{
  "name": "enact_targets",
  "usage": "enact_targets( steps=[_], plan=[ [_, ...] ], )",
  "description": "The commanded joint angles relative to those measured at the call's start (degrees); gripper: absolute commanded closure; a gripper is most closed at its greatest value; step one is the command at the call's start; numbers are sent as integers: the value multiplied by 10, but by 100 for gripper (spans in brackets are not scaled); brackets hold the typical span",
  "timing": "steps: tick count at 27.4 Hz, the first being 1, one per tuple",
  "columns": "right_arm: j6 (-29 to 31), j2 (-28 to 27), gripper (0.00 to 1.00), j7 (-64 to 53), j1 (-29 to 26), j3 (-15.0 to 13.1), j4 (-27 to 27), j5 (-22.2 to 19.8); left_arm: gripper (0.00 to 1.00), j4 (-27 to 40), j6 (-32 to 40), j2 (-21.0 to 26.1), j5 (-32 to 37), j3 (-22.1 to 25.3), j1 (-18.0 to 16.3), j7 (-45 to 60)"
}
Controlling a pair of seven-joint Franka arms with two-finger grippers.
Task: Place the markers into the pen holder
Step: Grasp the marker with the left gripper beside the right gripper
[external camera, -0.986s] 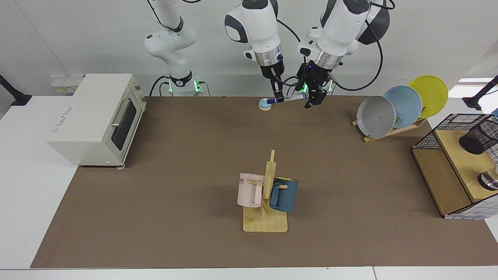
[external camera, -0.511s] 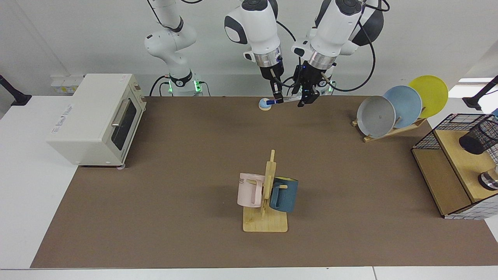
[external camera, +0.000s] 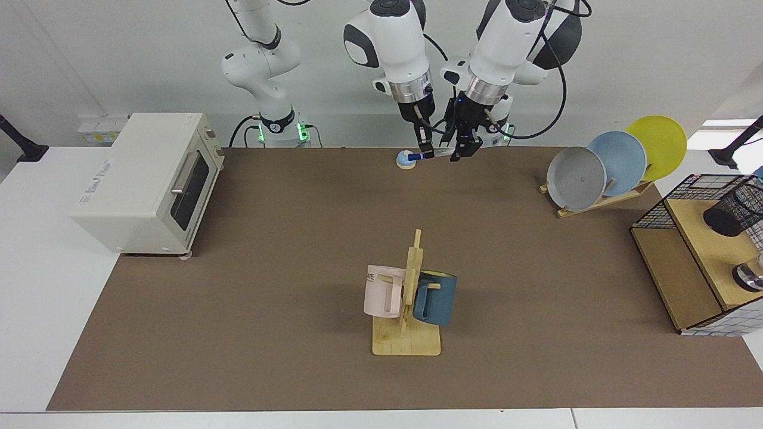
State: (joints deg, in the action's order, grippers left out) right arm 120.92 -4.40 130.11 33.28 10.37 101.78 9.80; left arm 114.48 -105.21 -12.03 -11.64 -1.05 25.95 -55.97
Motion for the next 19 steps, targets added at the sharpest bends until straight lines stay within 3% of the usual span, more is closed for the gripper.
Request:
enact_targets(
  steps=[1,8,9,11,14,19],
  plan=[
    [4,-8,100,11,-4,4,-11,0,36,14,12,-13,-7,8,9,-2],
    [4,-8,100,11,-5,4,-12,0,38,14,32,-16,-5,8,10,1],
    [4,-8,100,11,-5,4,-12,0,42,14,36,-16,-5,7,10,2],
    [4,-8,100,11,-5,4,-12,-1,59,14,36,-16,-5,4,9,2],
    [4,-8,100,10,-5,4,-11,-1,98,14,32,-15,-3,4,9,0],
    [3,-8,100,10,-5,4,-11,0,100,14,31,-14,0,4,9,2]
  ],
)
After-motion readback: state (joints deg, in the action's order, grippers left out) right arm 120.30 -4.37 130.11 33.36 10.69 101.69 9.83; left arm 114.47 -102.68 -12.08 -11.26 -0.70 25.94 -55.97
